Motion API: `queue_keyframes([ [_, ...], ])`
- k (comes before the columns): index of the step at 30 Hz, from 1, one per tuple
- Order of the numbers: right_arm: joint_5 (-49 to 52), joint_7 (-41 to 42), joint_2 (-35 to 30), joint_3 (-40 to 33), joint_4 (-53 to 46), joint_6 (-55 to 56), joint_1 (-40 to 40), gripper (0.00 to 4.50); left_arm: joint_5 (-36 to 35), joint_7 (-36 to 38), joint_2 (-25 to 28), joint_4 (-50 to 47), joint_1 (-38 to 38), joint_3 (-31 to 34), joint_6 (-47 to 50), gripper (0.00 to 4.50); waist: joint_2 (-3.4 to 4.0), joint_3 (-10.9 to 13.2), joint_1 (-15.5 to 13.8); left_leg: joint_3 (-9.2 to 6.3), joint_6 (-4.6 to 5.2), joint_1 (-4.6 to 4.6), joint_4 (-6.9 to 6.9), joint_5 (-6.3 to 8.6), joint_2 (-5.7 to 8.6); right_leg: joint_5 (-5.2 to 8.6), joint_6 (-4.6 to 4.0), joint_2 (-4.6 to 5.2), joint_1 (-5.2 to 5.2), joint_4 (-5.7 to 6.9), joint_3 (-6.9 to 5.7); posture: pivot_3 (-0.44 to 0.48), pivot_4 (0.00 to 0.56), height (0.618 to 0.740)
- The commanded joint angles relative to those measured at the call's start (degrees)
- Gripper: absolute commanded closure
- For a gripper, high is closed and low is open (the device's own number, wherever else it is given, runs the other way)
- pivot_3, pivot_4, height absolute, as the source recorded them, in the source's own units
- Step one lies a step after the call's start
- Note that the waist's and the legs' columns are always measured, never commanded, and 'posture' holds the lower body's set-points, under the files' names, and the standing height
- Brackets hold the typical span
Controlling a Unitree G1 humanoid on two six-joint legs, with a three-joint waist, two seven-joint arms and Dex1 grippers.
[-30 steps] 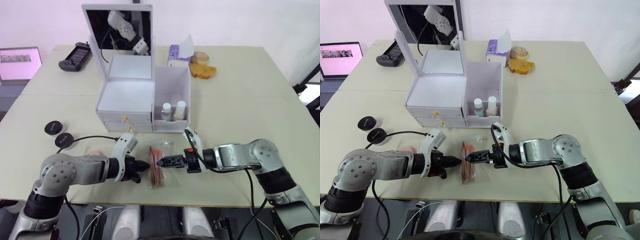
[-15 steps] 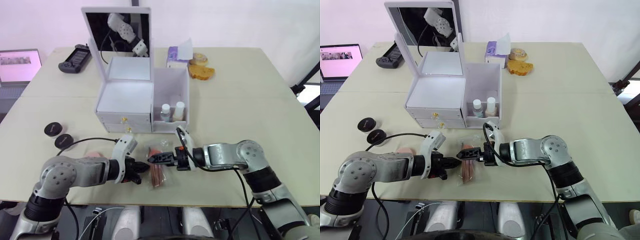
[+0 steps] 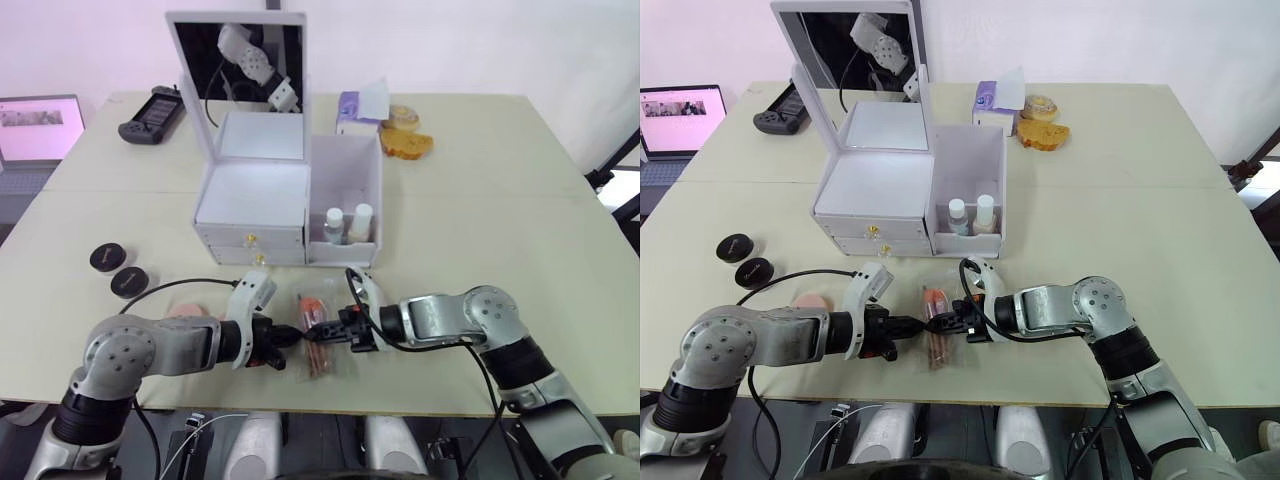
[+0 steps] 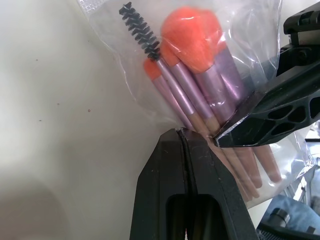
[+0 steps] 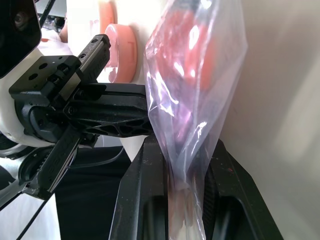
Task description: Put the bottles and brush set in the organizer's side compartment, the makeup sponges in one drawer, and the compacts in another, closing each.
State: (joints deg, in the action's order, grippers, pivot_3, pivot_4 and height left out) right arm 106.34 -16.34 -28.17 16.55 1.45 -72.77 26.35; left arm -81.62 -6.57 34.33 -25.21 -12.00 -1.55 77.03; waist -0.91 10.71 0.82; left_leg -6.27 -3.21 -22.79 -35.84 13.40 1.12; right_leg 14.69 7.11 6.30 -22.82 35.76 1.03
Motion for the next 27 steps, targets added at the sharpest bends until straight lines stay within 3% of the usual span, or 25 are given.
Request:
queue_keyframes([
  [1, -0.57, 2.04, -1.09, -1.19, -0.54, -0.83, -0.23, 4.27, 0.09, 1.77, 1.19, -1.66, 0.27, -0.02, -0.35, 4.50, 0.01, 0.00, 0.00, 0.00, 0.00, -0.05, 0.00, 0.00, 0.00, 0.00, 0.00, 0.00, -0.04, -0.01, 0.00, 0.000, 0.150, 0.740],
  [5, -0.02, 3.78, -2.78, -2.57, -3.06, -0.76, -0.38, 4.27, -1.28, 3.75, 2.60, -3.25, -0.10, 0.73, -0.82, 4.50, 0.03, 0.02, -0.09, -0.01, 0.00, -0.53, -0.06, 0.00, 0.02, -0.05, -0.03, 0.01, -0.49, -0.02, 0.00, 0.000, 0.150, 0.740],
  [8, 0.21, 5.61, -4.39, -5.15, -6.48, 0.72, -0.43, 4.27, -6.81, 3.60, 3.57, -2.72, 0.19, 2.59, -2.14, 4.50, 0.02, 0.05, -0.10, 0.00, 0.00, -0.63, -0.08, 0.00, 0.04, -0.05, -0.02, 0.03, -0.56, -0.06, -0.01, 0.000, 0.150, 0.740],
  [9, 1.20, 5.91, -4.96, -6.30, -7.37, 1.61, -0.37, 4.27, -8.23, 3.78, 4.37, -2.93, 0.08, 3.04, -2.50, 4.25, 0.02, 0.05, -0.10, 0.00, 0.00, -0.64, -0.08, 0.00, 0.04, -0.06, -0.02, 0.03, -0.57, -0.07, 0.00, 0.000, 0.150, 0.740],
  [12, 4.37, 7.84, -7.86, -8.86, -9.79, 2.41, 0.85, 4.27, -13.59, 4.07, 6.64, -3.31, -0.27, 4.23, -4.97, 3.26, 0.07, 0.08, -0.01, -0.01, 0.00, -0.64, -0.07, 0.00, 0.03, -0.05, -0.01, 0.03, -0.59, -0.04, -0.03, 0.000, 0.150, 0.740],
  [18, 6.65, 18.24, -17.42, -14.15, -16.05, 0.67, 6.33, 4.27, -21.46, 9.42, 14.08, -7.75, 1.26, 9.36, -9.78, 0.12, 0.08, 0.18, -0.07, -0.01, 0.00, -0.64, -0.02, 0.00, 0.02, -0.05, -0.02, 0.03, -0.59, -0.11, -0.05, 0.000, 0.150, 0.740],
  [20, 6.65, 22.00, -20.94, -15.33, -16.92, -0.34, 8.32, 4.27, -22.31, 11.46, 16.98, -9.41, 2.69, 11.86, -10.97, 0.05, 0.10, 0.21, -0.09, 0.00, 0.00, -0.67, 0.05, 0.00, 0.02, -0.05, -0.03, 0.04, -0.60, -0.22, -0.05, 0.000, 0.150, 0.740],
  [22, 6.16, 26.86, -24.30, -17.60, -16.76, -1.21, 12.56, 4.27, -24.89, 14.35, 20.48, -9.47, 5.31, 17.68, -12.20, 0.05, 0.11, 0.27, -0.01, 0.05, 0.01, -0.67, 0.14, 0.00, 0.03, -0.05, -0.03, 0.10, -0.60, -0.35, -0.05, 0.000, 0.150, 0.740],
  [24, 3.30, 30.68, -25.24, -19.57, -15.28, 0.04, 16.54, 4.27, -23.08, 17.38, 21.05, -10.23, 7.34, 23.81, -14.99, 0.05, 0.15, 0.34, 0.06, 0.15, 0.01, -0.67, 0.20, 0.00, 0.02, -0.07, -0.06, 0.16, -0.69, -0.37, -0.03, 0.000, 0.150, 0.740],
  [27, -10.87, 39.54, -22.78, -21.72, -14.80, 7.89, 20.00, 4.27, -16.32, 21.39, 21.18, -13.51, 10.36, 29.86, -17.88, 0.05, 0.11, 0.32, -0.15, 0.15, 0.00, -0.67, 0.24, 0.00, 0.01, -0.08, -0.07, 0.16, -0.70, -0.43, -0.10, 0.000, 0.150, 0.740],
])
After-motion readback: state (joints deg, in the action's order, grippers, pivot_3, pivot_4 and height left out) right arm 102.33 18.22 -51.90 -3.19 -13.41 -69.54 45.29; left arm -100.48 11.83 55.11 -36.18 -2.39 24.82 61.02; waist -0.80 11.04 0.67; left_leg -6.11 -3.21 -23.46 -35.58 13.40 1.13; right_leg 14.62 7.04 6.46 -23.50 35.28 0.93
